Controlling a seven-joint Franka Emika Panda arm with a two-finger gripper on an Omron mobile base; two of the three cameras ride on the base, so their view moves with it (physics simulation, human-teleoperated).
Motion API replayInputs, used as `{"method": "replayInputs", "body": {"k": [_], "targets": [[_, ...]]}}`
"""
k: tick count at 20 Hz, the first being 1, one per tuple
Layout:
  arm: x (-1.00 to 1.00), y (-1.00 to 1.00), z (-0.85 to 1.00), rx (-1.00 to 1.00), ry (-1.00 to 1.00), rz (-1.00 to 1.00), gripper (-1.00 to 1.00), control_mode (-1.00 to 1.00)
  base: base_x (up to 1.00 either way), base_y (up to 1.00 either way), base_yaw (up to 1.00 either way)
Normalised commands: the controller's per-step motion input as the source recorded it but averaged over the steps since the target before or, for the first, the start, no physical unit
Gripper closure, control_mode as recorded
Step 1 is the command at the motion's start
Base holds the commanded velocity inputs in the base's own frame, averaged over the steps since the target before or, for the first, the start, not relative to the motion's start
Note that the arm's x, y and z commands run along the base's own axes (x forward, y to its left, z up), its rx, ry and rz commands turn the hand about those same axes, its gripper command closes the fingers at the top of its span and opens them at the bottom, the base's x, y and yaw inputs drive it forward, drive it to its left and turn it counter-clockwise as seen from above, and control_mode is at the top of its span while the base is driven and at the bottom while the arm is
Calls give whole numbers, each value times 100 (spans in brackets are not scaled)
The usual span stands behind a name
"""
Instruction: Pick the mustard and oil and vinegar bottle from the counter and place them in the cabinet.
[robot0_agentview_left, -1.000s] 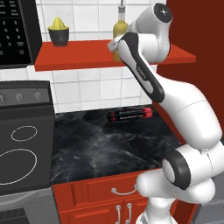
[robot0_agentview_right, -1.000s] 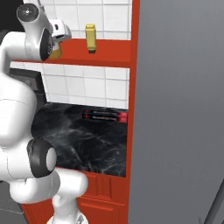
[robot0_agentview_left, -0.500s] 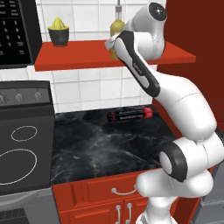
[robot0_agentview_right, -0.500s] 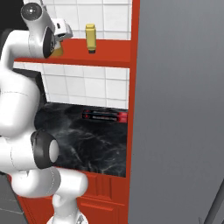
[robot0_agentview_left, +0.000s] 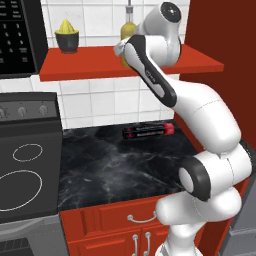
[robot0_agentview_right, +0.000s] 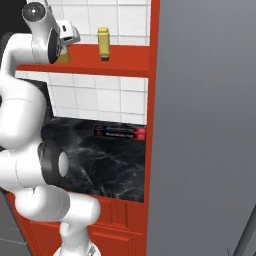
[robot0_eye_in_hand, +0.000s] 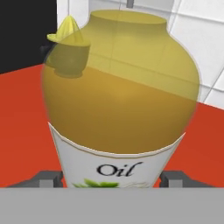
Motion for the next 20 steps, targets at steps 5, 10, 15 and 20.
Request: {"method": "replayInputs", "body": {"k": [5,10,15,20], "targets": [[31,2,-30,0,0,0,100,-100,0,0,0],[37,0,-30,0,0,0,100,-100,0,0,0],[36,0,-30,0,0,0,100,-100,0,0,0],[37,0,-32,0,-1,-1,100,-100,0,0,0]]}}
